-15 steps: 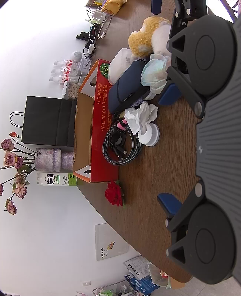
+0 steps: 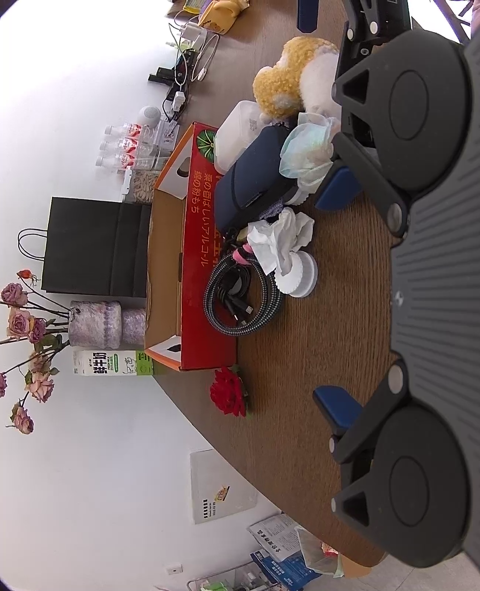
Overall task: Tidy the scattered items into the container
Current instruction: 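Move the right gripper down onto the white-and-yellow plush sheep, then close the right gripper on the plush sheep while the left gripper grasps the green bag, then carry the sheep and green bag over the box and open both grippers, then withdraw both grippers from the box back toward the table items, then grasp the white plastic container with the right gripper while the left approaches the red rose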
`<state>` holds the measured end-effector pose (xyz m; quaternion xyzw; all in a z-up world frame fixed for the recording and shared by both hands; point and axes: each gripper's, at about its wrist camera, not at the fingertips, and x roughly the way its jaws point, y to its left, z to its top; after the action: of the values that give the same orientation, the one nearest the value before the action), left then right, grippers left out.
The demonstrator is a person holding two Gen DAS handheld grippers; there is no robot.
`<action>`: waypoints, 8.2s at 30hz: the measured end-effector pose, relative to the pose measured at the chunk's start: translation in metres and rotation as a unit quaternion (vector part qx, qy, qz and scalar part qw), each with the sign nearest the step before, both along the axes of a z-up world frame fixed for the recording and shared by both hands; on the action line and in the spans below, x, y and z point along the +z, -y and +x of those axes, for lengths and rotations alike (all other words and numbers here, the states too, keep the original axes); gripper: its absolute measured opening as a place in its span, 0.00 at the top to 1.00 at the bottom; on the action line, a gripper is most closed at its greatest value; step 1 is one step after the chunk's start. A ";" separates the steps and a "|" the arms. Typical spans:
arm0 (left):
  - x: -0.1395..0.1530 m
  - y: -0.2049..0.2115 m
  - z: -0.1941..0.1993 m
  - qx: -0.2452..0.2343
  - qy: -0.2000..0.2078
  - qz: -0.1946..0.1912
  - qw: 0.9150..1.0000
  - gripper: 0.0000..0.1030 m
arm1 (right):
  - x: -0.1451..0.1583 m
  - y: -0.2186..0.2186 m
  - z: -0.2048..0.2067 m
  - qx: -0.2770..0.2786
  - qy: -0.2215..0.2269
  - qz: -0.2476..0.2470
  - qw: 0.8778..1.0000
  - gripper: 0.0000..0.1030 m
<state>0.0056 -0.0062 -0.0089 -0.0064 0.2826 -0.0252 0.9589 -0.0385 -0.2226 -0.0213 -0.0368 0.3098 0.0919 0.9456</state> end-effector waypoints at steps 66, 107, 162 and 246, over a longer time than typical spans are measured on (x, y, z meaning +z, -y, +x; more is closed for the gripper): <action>0.031 0.007 0.052 -0.051 -0.026 -0.095 0.994 0.66 | 0.047 0.034 0.073 0.018 0.035 0.094 0.995 0.52; 0.009 -0.012 0.282 0.061 -0.032 -0.087 0.994 0.64 | 0.025 -0.009 0.292 -0.044 0.068 0.128 0.988 0.51; 0.081 -0.022 0.172 0.081 0.092 -0.035 0.992 0.00 | 0.080 -0.017 0.184 -0.014 0.136 0.068 0.988 0.00; -0.003 -0.101 0.103 0.126 0.012 0.014 0.992 0.00 | -0.021 0.008 0.160 -0.035 -0.015 0.027 0.999 0.38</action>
<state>0.1085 0.0949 -0.0117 -0.0286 0.2686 0.0996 0.9577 0.1213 -0.2305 -0.0421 0.0011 0.3223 0.0680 0.9442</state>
